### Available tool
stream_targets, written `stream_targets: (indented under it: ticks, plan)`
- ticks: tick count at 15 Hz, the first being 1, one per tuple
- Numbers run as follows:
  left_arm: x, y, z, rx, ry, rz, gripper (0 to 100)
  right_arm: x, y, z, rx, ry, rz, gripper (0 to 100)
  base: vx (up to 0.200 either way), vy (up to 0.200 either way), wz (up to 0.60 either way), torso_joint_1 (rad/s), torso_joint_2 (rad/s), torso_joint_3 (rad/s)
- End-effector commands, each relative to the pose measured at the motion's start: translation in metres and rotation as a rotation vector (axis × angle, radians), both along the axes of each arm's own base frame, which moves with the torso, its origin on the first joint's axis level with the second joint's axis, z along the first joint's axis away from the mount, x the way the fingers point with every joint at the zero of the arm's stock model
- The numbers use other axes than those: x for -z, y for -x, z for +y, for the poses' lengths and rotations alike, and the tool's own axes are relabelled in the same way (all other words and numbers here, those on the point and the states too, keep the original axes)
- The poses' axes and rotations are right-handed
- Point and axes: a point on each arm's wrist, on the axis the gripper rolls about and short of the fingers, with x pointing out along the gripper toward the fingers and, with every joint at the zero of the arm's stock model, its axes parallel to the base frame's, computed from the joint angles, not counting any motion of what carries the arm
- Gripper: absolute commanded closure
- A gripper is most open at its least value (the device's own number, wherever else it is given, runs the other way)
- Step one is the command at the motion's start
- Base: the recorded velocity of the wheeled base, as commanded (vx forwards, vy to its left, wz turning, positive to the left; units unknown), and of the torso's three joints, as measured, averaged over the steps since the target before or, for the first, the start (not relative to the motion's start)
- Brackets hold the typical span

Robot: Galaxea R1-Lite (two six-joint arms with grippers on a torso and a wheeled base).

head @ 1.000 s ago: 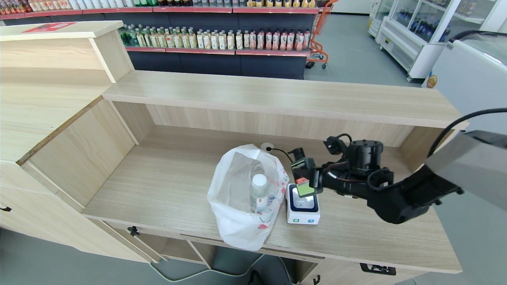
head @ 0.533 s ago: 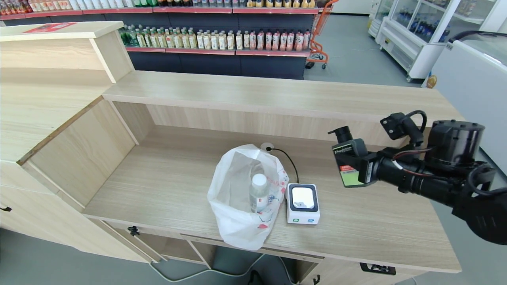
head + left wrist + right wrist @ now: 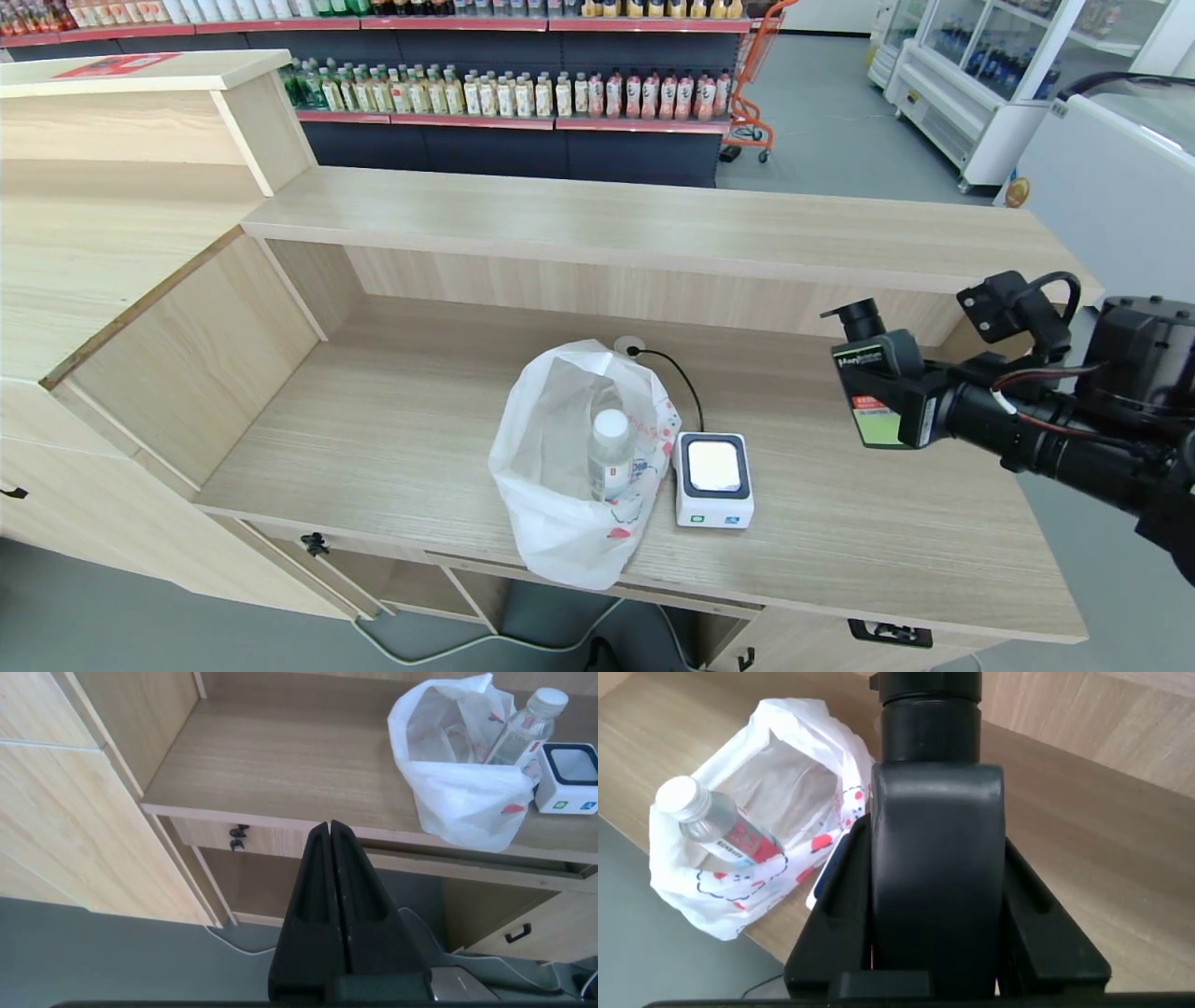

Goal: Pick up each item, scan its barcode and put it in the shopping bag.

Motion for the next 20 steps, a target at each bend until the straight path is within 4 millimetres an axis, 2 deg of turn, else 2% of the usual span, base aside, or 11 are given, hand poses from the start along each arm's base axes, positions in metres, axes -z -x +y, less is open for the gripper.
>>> stream_targets:
  ticks: [1,8,10,15,18,20]
  plan:
    - [0.0,0.0,0.0,0.0,0.0,0.0,100,0.0,0.014,-0.002,-0.002,0.0,0.001,100,0.0,0.0,0.0,0.0,0.0,0.0]
    - [0.0,0.0,0.0,0.0,0.0,0.001,100,0.0,0.029,-0.011,0.022,0.0,0.001,100,0.0,0.0,0.0,0.0,0.0,0.0]
    - [0.0,0.0,0.0,0.0,0.0,0.0,100,0.001,0.026,-0.012,0.027,-0.001,0.004,100,0.0,0.2,0.0,0.002,0.0,0.002]
    - [0.0,0.0,0.0,0.0,0.0,0.001,100,0.005,0.008,-0.011,0.035,0.0,0.02,100,0.0,0.2,0.0,0.003,0.0,0.002]
    - [0.0,0.0,0.0,0.0,0.0,0.001,100,0.011,-0.012,-0.008,0.038,0.002,0.039,100,0.0,0.133,0.0,-0.008,0.0,0.003]
    - [0.0,0.0,0.0,0.0,0.0,0.001,100,0.019,-0.041,-0.003,0.034,0.005,0.054,100,0.0,0.0,0.0,0.0,0.0,0.0]
